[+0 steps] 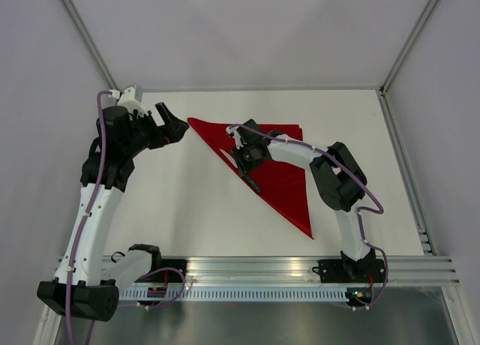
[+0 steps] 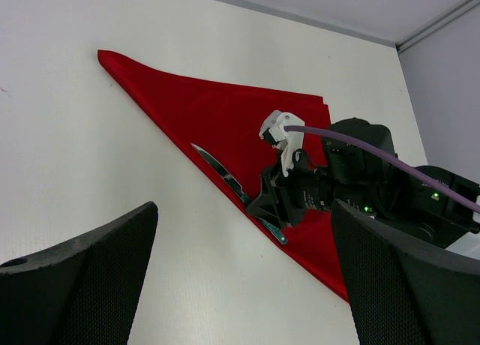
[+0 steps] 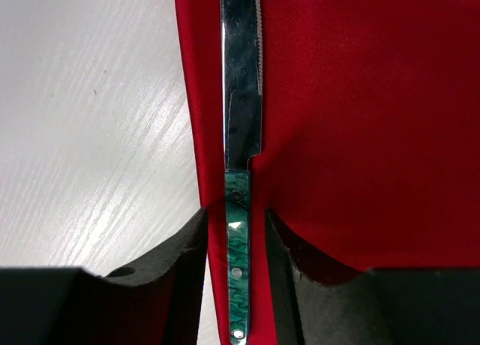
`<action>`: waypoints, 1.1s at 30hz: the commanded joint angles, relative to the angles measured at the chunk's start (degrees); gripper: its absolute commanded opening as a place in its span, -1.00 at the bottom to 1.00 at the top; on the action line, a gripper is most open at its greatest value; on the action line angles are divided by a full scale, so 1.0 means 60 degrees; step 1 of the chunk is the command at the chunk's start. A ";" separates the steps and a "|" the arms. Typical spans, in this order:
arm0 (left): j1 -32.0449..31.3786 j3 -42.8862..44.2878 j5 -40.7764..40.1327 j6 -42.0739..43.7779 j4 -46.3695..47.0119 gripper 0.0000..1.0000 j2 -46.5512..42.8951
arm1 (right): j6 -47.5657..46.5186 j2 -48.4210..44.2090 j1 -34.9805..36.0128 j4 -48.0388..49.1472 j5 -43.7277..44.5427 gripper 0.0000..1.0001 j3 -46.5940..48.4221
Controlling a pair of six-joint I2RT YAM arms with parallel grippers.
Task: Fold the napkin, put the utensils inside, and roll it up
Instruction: Place the utensil onto the napkin, then fold the napkin
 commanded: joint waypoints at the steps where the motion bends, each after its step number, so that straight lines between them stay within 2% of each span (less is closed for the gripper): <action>1: 0.0029 0.0484 0.0050 -0.0063 0.0033 0.99 0.0060 | -0.0072 -0.0473 -0.0018 -0.0496 0.0042 -0.15 0.0525; 7: -0.0146 0.0001 0.1061 -0.0327 0.1349 0.99 0.0236 | -0.0218 -0.1468 -0.0749 -0.1111 -0.0352 -0.06 0.1214; 10: -0.1358 -0.0146 0.0142 -0.0066 0.1892 0.99 0.0499 | -0.0233 -0.2186 -0.1685 -0.1302 -0.0805 -0.04 0.1127; 11: -0.2363 -0.0132 -0.0297 0.0067 0.1951 0.99 0.0616 | -0.0233 -0.2506 -0.2283 -0.1376 -0.0953 -0.04 0.1039; 12: -0.2852 -0.0175 -0.1171 0.0184 0.2010 0.99 0.0878 | -0.0233 -0.2684 -0.2622 -0.1522 -0.1114 -0.04 0.0981; 14: -0.3934 -0.0438 -0.1632 0.0347 0.2536 0.98 0.1085 | -0.0248 -0.3195 -0.3688 -0.1669 -0.1698 -0.04 0.0674; 16: -0.4668 -0.1344 -0.1985 0.0332 0.3629 0.97 0.1101 | -0.0233 -0.3853 -0.4684 -0.1728 -0.2037 -0.03 0.0308; 18: -0.5198 -0.2322 -0.2219 0.0449 0.4307 0.96 0.1115 | -0.0568 -0.4295 -0.5187 -0.1728 -0.2098 -0.02 -0.0293; 19: -0.5824 -0.2604 -0.2583 0.0667 0.4876 0.95 0.1188 | -0.0744 -0.4659 -0.5508 -0.1815 -0.1995 -0.01 -0.0483; 22: -0.7013 -0.3747 -0.3638 0.1297 0.5889 0.93 0.1378 | -0.1127 -0.5159 -0.5890 -0.1773 -0.1585 0.00 -0.1215; 23: -0.7829 -0.4025 -0.3974 0.1487 0.6501 0.92 0.1466 | -0.1127 -0.5408 -0.5994 -0.1685 -0.1599 0.00 -0.1536; 25: -0.8624 -0.4700 -0.4898 0.2204 0.7207 0.91 0.1656 | -0.1185 -0.5571 -0.6199 -0.1596 -0.1731 0.01 -0.1773; 28: -1.0350 -0.5243 -0.5865 0.3315 0.8263 0.88 0.2256 | -0.1491 -0.5645 -0.6521 -0.1406 -0.1658 0.01 -0.2139; 30: -1.0925 -0.5404 -0.6537 0.3932 0.8862 0.87 0.2812 | -0.1522 -0.5557 -0.6522 -0.1318 -0.1730 0.01 -0.2345; 33: -1.1688 -0.5332 -0.6863 0.4577 0.9435 0.87 0.3735 | -0.1507 -0.5337 -0.7019 -0.1128 -0.1819 0.01 -0.2565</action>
